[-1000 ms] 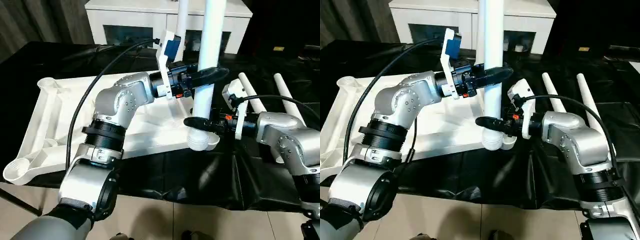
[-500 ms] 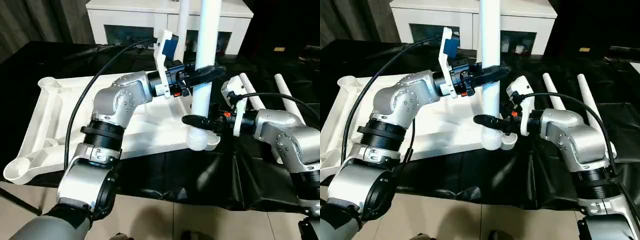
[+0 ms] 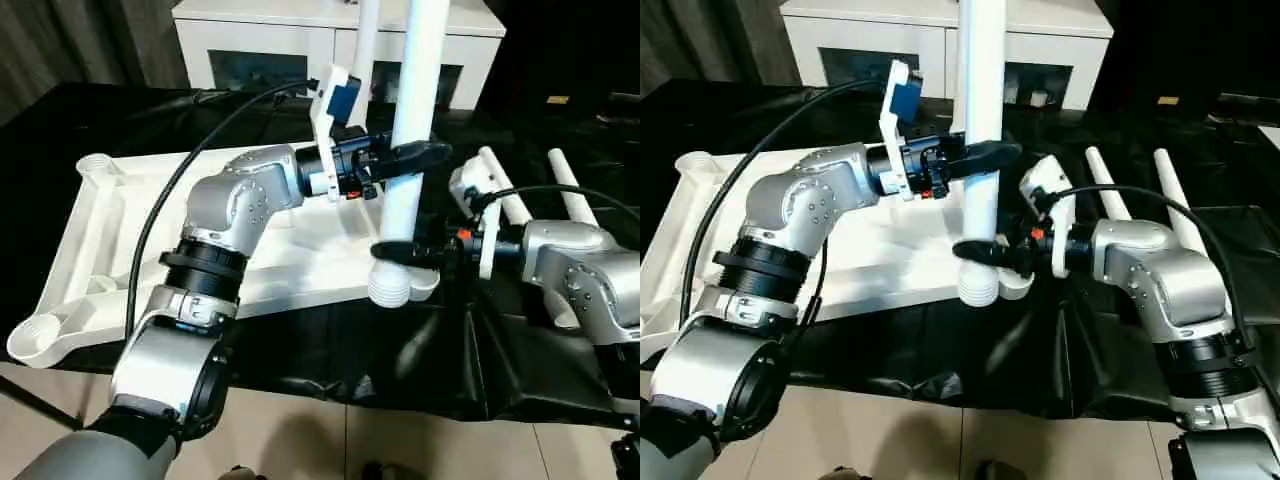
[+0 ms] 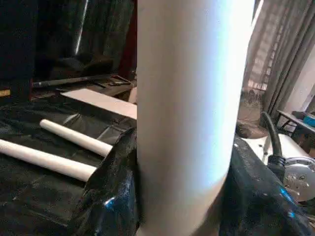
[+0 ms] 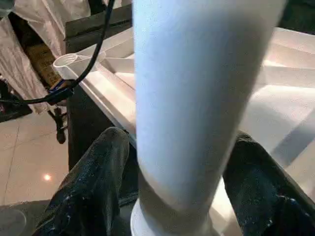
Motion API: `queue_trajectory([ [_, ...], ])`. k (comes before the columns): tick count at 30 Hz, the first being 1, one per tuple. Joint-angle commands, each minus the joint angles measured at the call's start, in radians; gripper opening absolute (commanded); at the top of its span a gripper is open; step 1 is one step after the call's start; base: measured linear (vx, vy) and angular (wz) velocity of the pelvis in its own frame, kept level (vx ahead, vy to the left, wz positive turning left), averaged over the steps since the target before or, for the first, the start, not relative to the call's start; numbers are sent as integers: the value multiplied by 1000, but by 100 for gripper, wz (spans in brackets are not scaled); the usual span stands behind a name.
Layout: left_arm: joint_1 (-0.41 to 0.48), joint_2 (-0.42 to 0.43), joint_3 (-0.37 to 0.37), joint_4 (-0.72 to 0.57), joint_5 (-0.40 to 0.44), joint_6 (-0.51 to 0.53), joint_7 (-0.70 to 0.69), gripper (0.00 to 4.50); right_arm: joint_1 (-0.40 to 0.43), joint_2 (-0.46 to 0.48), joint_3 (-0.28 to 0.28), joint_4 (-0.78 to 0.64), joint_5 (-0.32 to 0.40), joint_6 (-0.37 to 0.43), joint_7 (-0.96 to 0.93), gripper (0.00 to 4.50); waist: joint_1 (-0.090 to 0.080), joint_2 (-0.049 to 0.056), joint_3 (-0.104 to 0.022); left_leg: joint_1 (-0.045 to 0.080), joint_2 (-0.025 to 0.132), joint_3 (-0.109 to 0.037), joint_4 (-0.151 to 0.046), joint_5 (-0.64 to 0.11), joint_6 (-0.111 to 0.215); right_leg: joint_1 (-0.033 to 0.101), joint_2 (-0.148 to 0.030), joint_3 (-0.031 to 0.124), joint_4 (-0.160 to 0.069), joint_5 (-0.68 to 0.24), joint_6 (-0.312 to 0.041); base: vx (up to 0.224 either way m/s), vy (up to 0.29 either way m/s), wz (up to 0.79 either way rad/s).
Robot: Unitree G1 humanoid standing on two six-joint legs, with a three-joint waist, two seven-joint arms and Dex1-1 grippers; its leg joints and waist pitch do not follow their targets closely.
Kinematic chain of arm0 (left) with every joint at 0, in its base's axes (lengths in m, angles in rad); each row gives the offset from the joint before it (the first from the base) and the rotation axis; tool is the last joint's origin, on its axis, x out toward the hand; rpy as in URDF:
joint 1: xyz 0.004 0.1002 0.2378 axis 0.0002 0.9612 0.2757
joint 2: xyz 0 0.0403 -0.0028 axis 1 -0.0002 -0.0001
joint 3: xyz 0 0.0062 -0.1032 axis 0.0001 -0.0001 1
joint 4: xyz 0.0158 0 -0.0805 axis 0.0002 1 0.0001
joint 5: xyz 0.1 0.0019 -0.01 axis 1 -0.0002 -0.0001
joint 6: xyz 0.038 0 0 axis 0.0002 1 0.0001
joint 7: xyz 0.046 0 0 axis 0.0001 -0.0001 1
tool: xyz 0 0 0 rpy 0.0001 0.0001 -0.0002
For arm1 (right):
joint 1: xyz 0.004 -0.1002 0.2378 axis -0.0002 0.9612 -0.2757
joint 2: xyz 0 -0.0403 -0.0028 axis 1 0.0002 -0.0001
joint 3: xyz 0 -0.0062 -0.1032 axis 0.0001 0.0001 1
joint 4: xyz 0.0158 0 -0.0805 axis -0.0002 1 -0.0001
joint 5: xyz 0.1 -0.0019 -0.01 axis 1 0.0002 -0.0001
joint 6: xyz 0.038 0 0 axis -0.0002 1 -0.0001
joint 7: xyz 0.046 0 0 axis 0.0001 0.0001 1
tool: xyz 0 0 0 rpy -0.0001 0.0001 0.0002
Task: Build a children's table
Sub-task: Insert table leg to table base
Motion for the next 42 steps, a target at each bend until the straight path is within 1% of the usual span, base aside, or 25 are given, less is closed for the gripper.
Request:
queue_trajectory([
  [1,-22,-3,-4,-19,-8,5,-6,180,-12,-3,7,-18,10,10,6,296,5,-30,-92,-1,29,-1,-67,-43,127,81,-40,28,-49,-282,-207,0,0,0],
  [5,-26,-7,-2,-17,-10,6,-6,180,-14,5,19,-15,8,13,11,296,7,-33,-93,1,31,-1,-67,-40,125,80,-40,28,-48,-276,-208,0,0,0],
  [6,-26,-6,-3,-16,-10,6,-6,180,-14,6,20,-14,8,13,12,278,7,-31,-93,1,31,-1,-67,-40,125,80,-40,28,-47,-271,-210,0,0,0],
  [7,-22,-3,-6,-18,-9,6,-9,180,-15,6,22,-12,8,16,17,260,7,-34,-93,1,31,-1,-67,-41,124,80,-40,28,-47,-268,-212,0,0,0],
  [11,-17,1,-8,-23,-10,9,-12,180,-17,-1,25,-14,10,24,26,224,8,-35,-93,1,31,-1,-67,-36,124,81,-41,29,-44,-250,-218,0,0,0],
  [12,-17,2,-8,-23,-10,9,-13,180,-18,-5,26,-13,12,26,32,217,8,-38,-93,0,31,-1,-67,-34,126,81,-41,29,-43,-243,-220,0,0,0],
  [15,-17,1,-8,-24,-9,9,-15,180,-18,-14,30,-12,13,27,43,202,10,-35,-92,2,32,-1,-67,-36,125,81,-42,30,-44,-246,-223,0,0,0],
  [17,-22,0,-5,-17,-8,5,-13,180,-20,-17,33,-12,14,30,48,188,11,-36,-93,1,32,-1,-67,-36,125,82,-42,30,-44,-245,-222,0,0,0],
  [20,-27,-2,-3,-9,-7,1,-13,179,-18,-19,34,-14,17,34,54,185,11,-36,-93,1,31,-1,-67,-40,120,82,-41,30,-44,-250,-221,0,0,0],
  [21,-28,-3,-3,-7,-8,0,-11,179,-15,-19,34,-17,17,34,54,185,12,-34,-93,2,32,-1,-67,-41,119,82,-41,29,-45,-251,-221,0,0,0],
  [25,-33,-3,-2,-1,-2,-20,-6,179,-7,-11,26,-17,10,25,38,185,12,-35,-93,1,31,-1,-67,-44,116,82,-41,29,-45,-250,-219,0,0,0],
  [26,-41,-6,12,16,11,-30,44,179,-3,2,9,-9,-1,6,5,184,12,-36,-92,1,31,-1,-67,-45,116,82,-41,29,-45,-253,-219,0,0,0],
  [27,-43,-9,19,19,7,-29,50,179,-2,6,4,-7,-3,1,-3,184,12,-36,-92,0,32,-1,-67,-45,114,81,-41,29,-45,-255,-217,0,0,0],
  [28,-44,-10,23,21,3,-23,52,214,-1,8,0,-5,-4,-3,-8,184,13,-38,-93,0,30,-1,-66,-46,112,81,-41,29,-46,-261,-215,0,0,0],
  [29,-46,-8,32,26,-10,-4,49,249,-1,23,-21,5,-12,-16,-43,184,14,-38,-92,1,30,-1,-67,-49,111,81,-41,29,-46,-267,-213,0,0,0],
  [31,-44,-2,40,23,-23,17,43,249,-4,54,-74,22,-7,-34,-108,184,13,-36,-92,-2,30,-1,-67,-48,101,80,-43,29,-47,-280,-204,0,0,0],
  [32,-43,1,42,22,-25,21,40,260,-5,64,-92,26,-5,-38,-130,184,13,-32,-92,0,27,-1,-67,-54,93,80,-41,27,-49,-293,-198,0,0,0],
  [33,-41,4,42,20,-28,25,34,260,-5,70,-103,28,-2,-38,-142,184,14,-33,-92,3,28,0,-67,-56,91,78,-41,28,-50,-293,-198,0,0,0],
  [34,-39,6,47,20,-30,25,38,277,-4,73,-112,28,-1,-41,-151,184,16,-32,-91,5,28,0,-69,-62,86,77,-39,28,-50,-292,-200,0,0,0],
  [35,-31,11,50,16,-33,23,31,277,-1,79,-133,30,0,-49,-174,184,16,-33,-90,4,28,1,-69,-65,86,78,-37,28,-50,-290,-201,0,0,0],
  [36,-29,13,49,15,-34,23,28,289,-1,80,-138,31,0,-50,-179,184,18,-32,-91,5,28,0,-70,-63,85,78,-38,28,-48,-284,-200,0,0,0],
  [37,-22,20,50,24,-21,-1,35,298,3,84,-165,35,-6,-67,-214,184,20,-22,-91,6,28,-1,-70,-60,84,78,-38,28,-46,-275,-204,0,0,0],
  [40,-2,44,36,55,27,-76,49,320,3,83,-212,58,-22,-95,-272,184,19,-28,-92,4,25,0,-70,-61,81,79,-37,28,-49,-267,-197,0,0,0],
  [41,9,59,20,67,61,-120,57,322,4,79,-224,69,-36,-112,-295,184,19,-16,-92,6,27,-2,-71,-62,80,77,-36,27,-54,-263,-195,0,0,0],
  [42,23,75,0,78,101,-168,63,322,4,75,-237,82,-53,-130,-320,184,17,-20,-92,4,25,-3,-72,-66,78,80,-34,26,-53,-259,-188,0,0,0],
])
